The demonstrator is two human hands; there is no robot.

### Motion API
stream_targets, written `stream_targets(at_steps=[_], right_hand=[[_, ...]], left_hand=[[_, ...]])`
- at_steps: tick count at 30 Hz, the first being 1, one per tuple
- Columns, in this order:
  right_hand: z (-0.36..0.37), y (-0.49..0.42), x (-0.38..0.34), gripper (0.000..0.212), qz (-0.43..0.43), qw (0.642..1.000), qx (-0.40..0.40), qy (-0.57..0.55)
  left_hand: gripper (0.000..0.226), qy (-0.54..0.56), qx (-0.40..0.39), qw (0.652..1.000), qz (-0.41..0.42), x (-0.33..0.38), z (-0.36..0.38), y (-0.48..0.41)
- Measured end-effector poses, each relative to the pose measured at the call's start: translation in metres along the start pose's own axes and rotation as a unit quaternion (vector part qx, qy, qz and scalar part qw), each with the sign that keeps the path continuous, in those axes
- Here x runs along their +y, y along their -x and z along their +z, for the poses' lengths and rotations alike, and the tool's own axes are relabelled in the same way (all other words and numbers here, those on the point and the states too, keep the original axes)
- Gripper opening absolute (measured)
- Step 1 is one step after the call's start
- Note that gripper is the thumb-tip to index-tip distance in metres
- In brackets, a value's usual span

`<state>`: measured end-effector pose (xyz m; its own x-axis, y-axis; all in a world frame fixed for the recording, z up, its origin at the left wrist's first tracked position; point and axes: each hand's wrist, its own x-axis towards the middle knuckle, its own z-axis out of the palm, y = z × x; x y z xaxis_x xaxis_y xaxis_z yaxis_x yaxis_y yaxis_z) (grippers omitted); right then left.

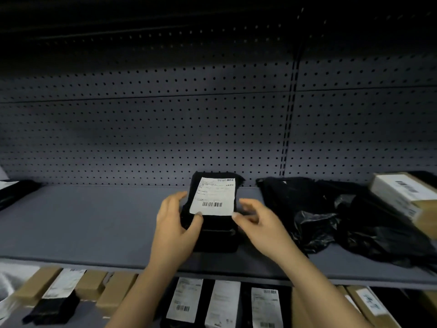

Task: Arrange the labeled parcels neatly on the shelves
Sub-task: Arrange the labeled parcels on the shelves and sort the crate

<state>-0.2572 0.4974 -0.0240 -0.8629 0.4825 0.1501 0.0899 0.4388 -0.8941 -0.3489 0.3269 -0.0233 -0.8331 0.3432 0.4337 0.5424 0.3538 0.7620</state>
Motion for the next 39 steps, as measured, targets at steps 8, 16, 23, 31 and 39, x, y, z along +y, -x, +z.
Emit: stream_targets(at_steps=[8,16,23,31,39], right_hand=[[-0.069,0.013,0.004,0.024,-0.04,0.979,0.193,0.057],[-0.118,0.05,0.017,0.023,0.04,0.959,0.267,0.086],[-0.124,0.035,0.042,0.035,0.043,0.957,0.217,0.187],[-0.121,0.013,0.069,0.046,0.095,0.945,0.106,0.294],[-0.126,0.054,0.068,0.052,0.023,0.977,0.08,0.199]], left_hand=[[0.046,-0.027,-0.095,0.971,0.217,0.081,0.034,-0.005],[0.043,-0.024,-0.187,0.955,0.23,0.096,0.092,-0.007],[0.049,-0.089,-0.237,0.951,0.178,0.087,0.138,-0.004],[0.056,-0.091,-0.28,0.955,0.027,0.083,0.17,0.001],[0.052,-0.092,-0.221,0.969,0.06,0.068,0.144,0.035]])
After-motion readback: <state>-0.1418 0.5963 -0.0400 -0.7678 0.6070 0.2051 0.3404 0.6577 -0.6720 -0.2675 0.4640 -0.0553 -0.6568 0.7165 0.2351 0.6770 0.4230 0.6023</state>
